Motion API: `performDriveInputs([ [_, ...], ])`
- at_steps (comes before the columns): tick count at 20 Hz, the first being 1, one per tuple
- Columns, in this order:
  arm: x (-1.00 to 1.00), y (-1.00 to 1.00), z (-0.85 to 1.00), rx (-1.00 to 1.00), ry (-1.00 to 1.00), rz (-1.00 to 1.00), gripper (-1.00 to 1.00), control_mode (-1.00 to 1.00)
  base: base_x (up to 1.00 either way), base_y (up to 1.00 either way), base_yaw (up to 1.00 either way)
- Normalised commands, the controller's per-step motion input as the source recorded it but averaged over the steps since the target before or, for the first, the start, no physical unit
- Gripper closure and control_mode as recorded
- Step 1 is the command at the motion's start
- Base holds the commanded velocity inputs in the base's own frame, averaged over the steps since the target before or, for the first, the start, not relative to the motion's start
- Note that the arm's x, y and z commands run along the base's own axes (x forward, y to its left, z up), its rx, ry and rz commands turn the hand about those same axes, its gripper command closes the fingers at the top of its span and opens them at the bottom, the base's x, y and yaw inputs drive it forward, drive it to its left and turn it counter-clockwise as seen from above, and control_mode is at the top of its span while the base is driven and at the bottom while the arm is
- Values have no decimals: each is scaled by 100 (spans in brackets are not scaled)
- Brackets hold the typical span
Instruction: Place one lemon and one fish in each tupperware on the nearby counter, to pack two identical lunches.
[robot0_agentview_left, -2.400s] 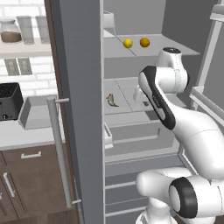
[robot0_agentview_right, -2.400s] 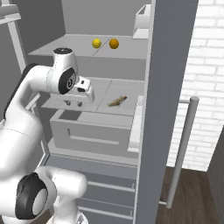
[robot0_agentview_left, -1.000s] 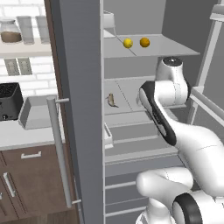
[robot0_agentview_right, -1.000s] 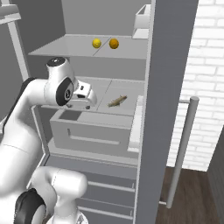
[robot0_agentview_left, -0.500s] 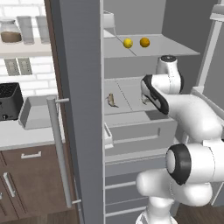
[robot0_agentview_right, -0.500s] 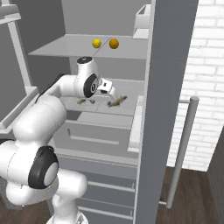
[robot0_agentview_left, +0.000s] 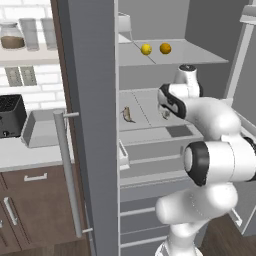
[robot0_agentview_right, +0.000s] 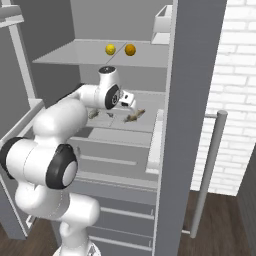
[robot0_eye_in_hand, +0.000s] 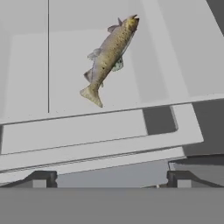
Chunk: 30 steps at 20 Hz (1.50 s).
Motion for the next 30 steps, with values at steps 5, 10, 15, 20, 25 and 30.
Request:
performDriveInputs([
  [5, 33, 0, -50, 0, -4, 0, -100, -100, 0, 0, 0],
  [10, 27, 0, -31, 0, -4, 0, -100, -100, 0, 0, 0],
  [15, 37, 0, 6, 1, 0, -4, -100, -100, 0, 0, 0],
  [20, 52, 0, 1, 7, 0, -10, -100, -100, 0, 0, 0],
  [25, 41, -3, -5, 9, 0, -11, -100, -100, 0, 0, 0],
  [30, 19, -16, -5, 3, 0, -6, -100, -100, 0, 0, 0],
])
